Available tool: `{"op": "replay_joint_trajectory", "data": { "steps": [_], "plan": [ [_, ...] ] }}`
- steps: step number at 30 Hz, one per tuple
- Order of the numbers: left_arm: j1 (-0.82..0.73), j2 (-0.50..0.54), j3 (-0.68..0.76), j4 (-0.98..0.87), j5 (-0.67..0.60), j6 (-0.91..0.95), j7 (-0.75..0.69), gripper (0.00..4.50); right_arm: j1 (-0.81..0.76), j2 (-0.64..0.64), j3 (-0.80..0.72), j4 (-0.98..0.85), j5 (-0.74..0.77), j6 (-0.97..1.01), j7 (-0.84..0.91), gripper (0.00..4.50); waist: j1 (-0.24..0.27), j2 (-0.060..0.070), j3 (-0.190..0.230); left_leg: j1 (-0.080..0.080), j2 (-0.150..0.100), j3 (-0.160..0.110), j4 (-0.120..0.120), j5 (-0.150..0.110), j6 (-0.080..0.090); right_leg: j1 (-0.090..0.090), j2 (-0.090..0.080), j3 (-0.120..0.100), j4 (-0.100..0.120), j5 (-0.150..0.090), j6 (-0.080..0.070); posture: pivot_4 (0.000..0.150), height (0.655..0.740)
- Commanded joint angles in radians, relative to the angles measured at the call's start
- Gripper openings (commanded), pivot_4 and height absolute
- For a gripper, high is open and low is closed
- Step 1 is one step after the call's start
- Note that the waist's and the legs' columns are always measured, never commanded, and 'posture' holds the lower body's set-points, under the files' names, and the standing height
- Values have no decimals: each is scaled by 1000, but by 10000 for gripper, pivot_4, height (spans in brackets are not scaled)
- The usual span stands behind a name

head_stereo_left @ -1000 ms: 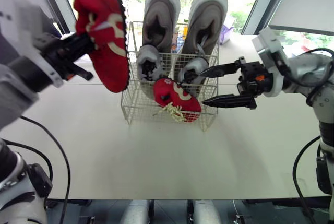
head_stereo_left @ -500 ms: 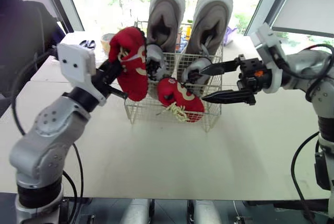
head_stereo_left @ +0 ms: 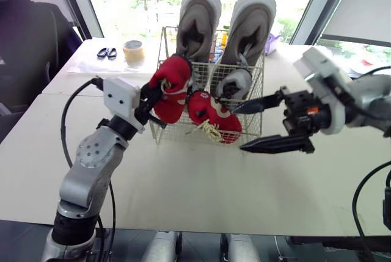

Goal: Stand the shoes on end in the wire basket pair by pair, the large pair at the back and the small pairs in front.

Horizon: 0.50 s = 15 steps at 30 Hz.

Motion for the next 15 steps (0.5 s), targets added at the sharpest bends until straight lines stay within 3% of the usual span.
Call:
{"op": "replay_joint_trajectory", "data": {
  "steps": [1, 7, 12, 15],
  "plan": [
    [40, -20, 1, 60, 8, 26, -9, 736, 14, 0, -63, -53, 84, 25, -58, 45000, 0, 3, -2, 0, 0, 0, 0, 0, 0, 0, 0, 0, 0, 0, 0, 1500, 6563],
    [84, -96, 62, 76, -112, 124, 16, 736, 56, 16, -84, -53, 117, 7, -137, 45000, 0, 3, -3, 1, 0, 0, 0, 0, 0, 1, 1, 0, 0, 0, 0, 1500, 6563],
    [101, -58, 50, 48, -101, 138, -28, 736, 82, 13, -84, -56, 125, -16, -157, 45000, -1, 4, -3, 1, 0, 0, 0, 0, 0, 1, 1, -1, 0, 0, 0, 1500, 6563],
    [110, -32, 77, 2, -157, 188, -43, 11617, 102, 8, -84, -58, 121, -32, -158, 45000, -4, 4, -3, 1, 0, 0, 0, 0, 1, 1, 1, -1, 0, 0, 0, 1500, 6563]
  ]
}}
